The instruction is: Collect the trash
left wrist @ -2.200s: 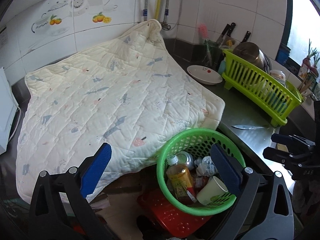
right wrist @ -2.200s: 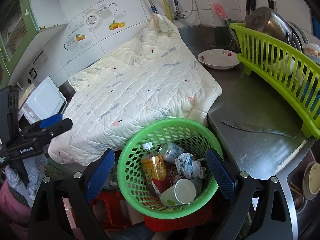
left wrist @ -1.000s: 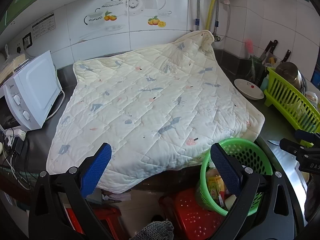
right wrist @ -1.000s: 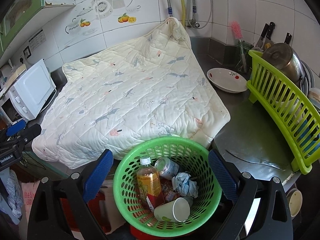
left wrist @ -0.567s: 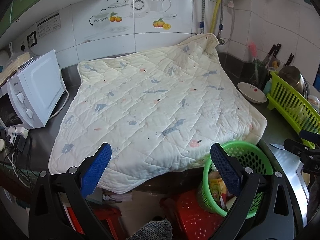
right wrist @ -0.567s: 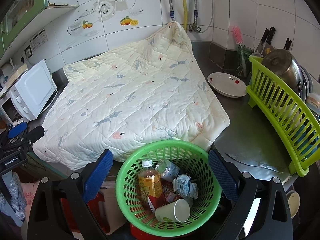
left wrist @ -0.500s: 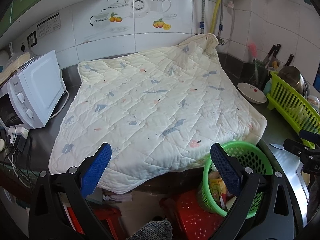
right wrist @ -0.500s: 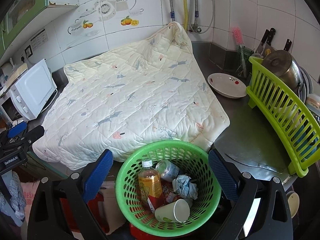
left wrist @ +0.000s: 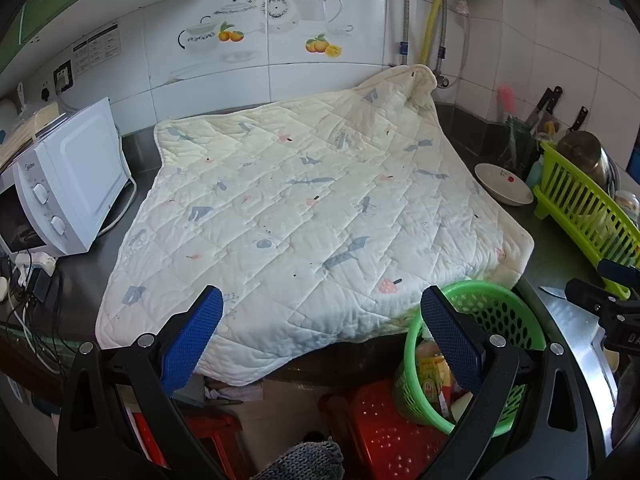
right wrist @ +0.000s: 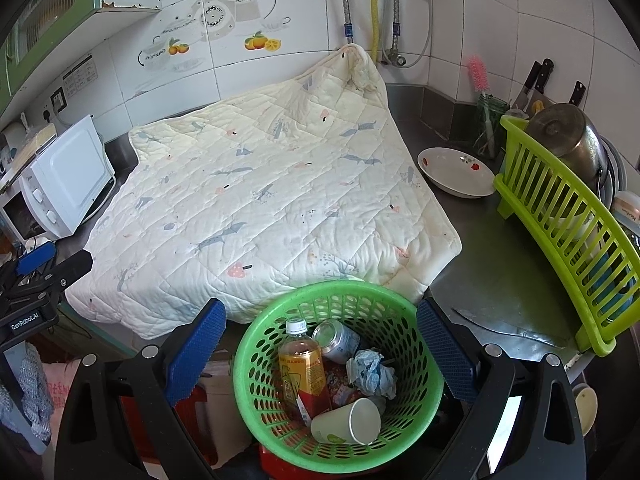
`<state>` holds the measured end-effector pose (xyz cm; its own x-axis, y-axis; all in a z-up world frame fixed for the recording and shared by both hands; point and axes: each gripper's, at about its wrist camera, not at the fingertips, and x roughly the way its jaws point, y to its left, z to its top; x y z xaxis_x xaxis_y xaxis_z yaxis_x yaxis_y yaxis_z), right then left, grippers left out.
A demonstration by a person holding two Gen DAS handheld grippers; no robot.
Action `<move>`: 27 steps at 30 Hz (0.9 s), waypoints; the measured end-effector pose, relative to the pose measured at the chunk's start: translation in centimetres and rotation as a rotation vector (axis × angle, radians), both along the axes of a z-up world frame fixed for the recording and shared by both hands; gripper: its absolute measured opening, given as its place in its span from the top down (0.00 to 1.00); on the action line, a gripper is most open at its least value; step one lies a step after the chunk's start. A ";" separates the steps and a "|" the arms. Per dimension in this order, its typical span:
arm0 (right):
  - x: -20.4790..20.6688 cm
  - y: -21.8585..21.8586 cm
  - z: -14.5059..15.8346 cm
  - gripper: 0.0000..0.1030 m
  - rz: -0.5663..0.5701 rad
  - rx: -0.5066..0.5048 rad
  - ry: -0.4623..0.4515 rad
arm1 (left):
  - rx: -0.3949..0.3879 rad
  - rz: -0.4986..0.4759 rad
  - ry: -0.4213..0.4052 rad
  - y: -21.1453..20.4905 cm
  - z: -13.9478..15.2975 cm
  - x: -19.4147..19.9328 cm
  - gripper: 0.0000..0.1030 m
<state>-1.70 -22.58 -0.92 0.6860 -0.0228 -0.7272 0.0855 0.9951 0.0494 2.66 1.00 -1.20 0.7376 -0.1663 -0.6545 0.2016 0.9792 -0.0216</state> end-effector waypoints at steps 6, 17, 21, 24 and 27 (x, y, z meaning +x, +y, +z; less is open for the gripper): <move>0.1 -0.1 -0.1 0.10 -0.002 0.002 0.005 | 0.001 -0.002 0.001 -0.1 0.0 0.0 0.05; 0.1 0.0 -0.1 0.10 -0.001 0.002 0.006 | 0.002 -0.001 0.003 -0.3 -0.1 0.0 0.05; 0.1 0.0 -0.1 0.10 0.002 0.001 0.006 | 0.001 -0.004 0.003 -0.5 -0.2 0.1 0.05; 0.1 0.0 -0.2 0.10 0.002 0.002 0.007 | 0.000 -0.003 0.006 -0.5 -0.2 0.1 0.05; 0.1 0.2 -0.3 0.10 0.004 0.001 0.009 | 0.000 -0.002 0.009 -0.6 -0.4 0.1 0.05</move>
<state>-1.58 -22.42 -1.18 0.6793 -0.0191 -0.7336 0.0814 0.9954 0.0495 2.81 0.43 -1.56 0.7314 -0.1676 -0.6611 0.2035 0.9788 -0.0230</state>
